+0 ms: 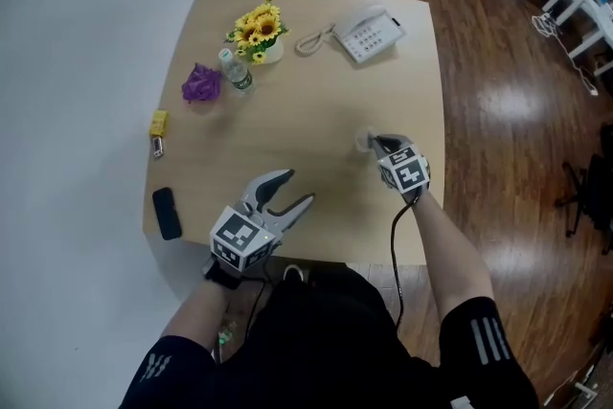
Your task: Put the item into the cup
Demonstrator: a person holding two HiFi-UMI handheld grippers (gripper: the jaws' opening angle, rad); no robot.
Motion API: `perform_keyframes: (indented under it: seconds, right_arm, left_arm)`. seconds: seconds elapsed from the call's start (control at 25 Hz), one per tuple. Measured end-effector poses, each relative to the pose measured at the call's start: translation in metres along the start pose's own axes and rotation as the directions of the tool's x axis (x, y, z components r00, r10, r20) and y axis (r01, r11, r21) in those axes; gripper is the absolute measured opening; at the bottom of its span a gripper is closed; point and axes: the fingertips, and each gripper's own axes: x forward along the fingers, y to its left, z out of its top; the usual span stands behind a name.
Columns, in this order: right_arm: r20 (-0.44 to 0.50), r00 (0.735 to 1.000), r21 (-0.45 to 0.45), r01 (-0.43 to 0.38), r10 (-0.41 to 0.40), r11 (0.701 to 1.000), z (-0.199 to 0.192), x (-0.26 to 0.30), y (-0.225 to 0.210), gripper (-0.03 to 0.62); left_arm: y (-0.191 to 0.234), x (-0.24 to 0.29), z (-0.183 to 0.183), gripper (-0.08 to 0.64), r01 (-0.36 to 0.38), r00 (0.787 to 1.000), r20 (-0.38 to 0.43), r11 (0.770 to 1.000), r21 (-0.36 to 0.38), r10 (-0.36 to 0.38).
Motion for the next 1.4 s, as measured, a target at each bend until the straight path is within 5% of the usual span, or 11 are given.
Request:
perform_keyframes:
  seconds: [0.6,1.4]
  right_arm:
    - [-0.138,0.989,-0.072,-0.065,0.054,0.995,-0.016,0.04,0.01,0.009]
    - [-0.054,0.998,-0.079,-0.028,0.024,0.996,-0.001,0.011,0.012,0.103]
  left_arm:
    - [0.009,0.004,-0.006,0.233,-0.036,0.999,-0.03,0.999,-0.014,0.036]
    - [-0.001,-0.01,0.002,0.233,-0.034,0.999,-0.006,0.999,0.009,0.034]
